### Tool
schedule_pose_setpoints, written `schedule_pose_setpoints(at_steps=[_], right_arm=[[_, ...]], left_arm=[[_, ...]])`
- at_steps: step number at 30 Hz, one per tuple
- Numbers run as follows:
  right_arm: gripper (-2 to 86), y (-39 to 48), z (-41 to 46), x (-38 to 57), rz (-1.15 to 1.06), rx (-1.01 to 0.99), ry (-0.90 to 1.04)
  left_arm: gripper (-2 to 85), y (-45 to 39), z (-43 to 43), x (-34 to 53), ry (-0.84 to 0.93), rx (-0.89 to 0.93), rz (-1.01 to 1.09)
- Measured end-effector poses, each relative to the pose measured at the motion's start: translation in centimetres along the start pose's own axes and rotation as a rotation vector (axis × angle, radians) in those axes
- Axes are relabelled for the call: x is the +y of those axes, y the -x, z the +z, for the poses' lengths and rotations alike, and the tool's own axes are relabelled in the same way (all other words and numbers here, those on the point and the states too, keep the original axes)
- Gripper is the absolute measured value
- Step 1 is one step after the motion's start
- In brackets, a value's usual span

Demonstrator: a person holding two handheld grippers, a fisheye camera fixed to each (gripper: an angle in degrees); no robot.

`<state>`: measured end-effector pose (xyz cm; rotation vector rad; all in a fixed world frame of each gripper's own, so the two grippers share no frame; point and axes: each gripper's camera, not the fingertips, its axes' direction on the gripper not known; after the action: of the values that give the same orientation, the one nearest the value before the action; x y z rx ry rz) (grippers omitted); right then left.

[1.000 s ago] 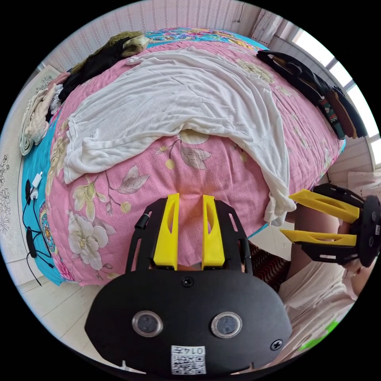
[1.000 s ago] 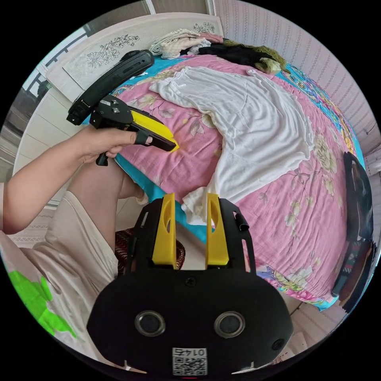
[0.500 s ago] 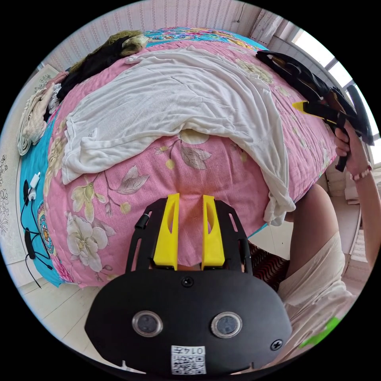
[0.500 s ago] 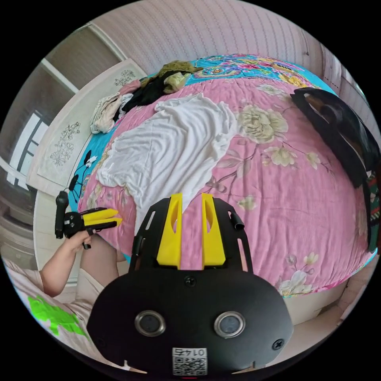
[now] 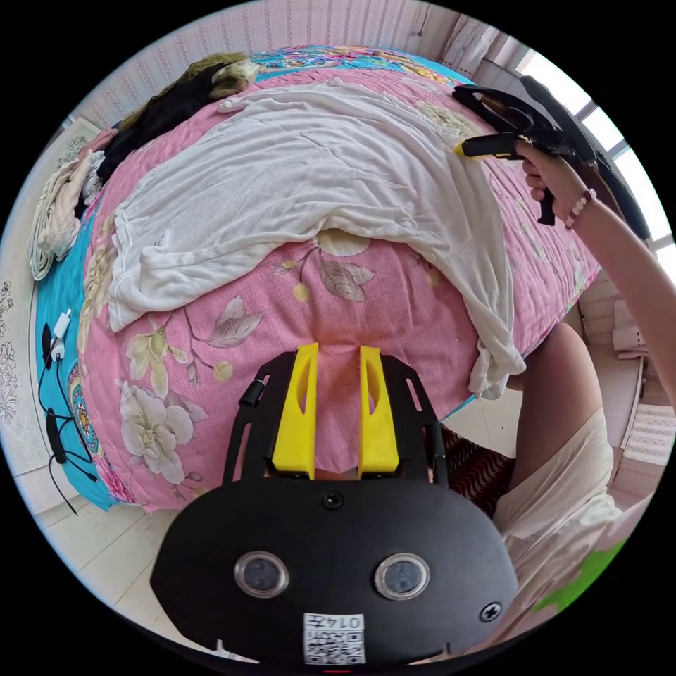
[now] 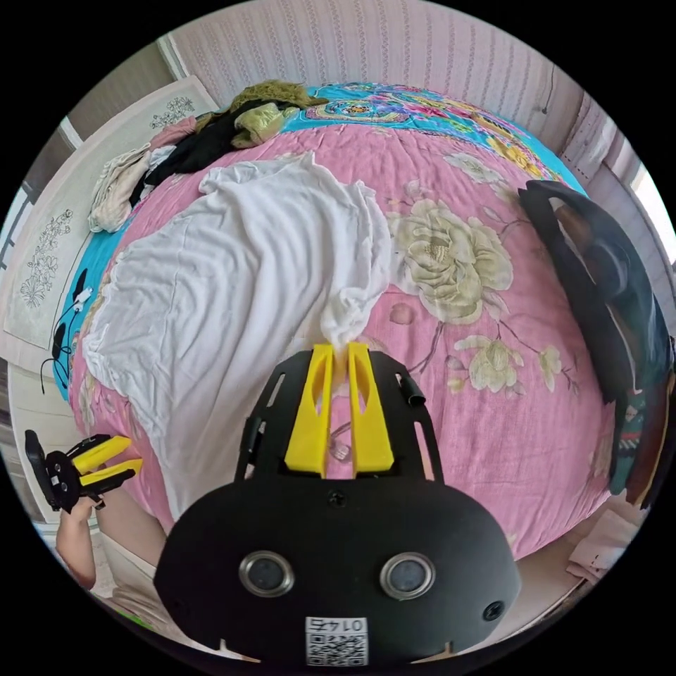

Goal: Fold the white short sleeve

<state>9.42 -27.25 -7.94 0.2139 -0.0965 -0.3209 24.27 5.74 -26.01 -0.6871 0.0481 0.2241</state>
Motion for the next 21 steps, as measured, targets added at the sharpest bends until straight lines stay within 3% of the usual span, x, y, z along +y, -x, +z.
schedule_pose_setpoints(at_steps=[7, 15, 21], right_arm=[[1.3, -3.8, -2.2, 0.5, 0.035, 0.034, -0.045], [5.0, -11.6, -1.2, 0.4, 0.196, -0.242, -0.022], [7.1, -14.2, -1.5, 0.0, 0.220, -0.267, -0.029]], left_arm=[[9.3, -0.4, -0.7, -1.8, 0.002, -0.007, 0.003], [9.3, -0.7, -1.6, -3.9, 0.003, -0.002, 0.008], [9.3, -1.2, -2.4, -5.5, -0.017, -0.002, 0.012]])
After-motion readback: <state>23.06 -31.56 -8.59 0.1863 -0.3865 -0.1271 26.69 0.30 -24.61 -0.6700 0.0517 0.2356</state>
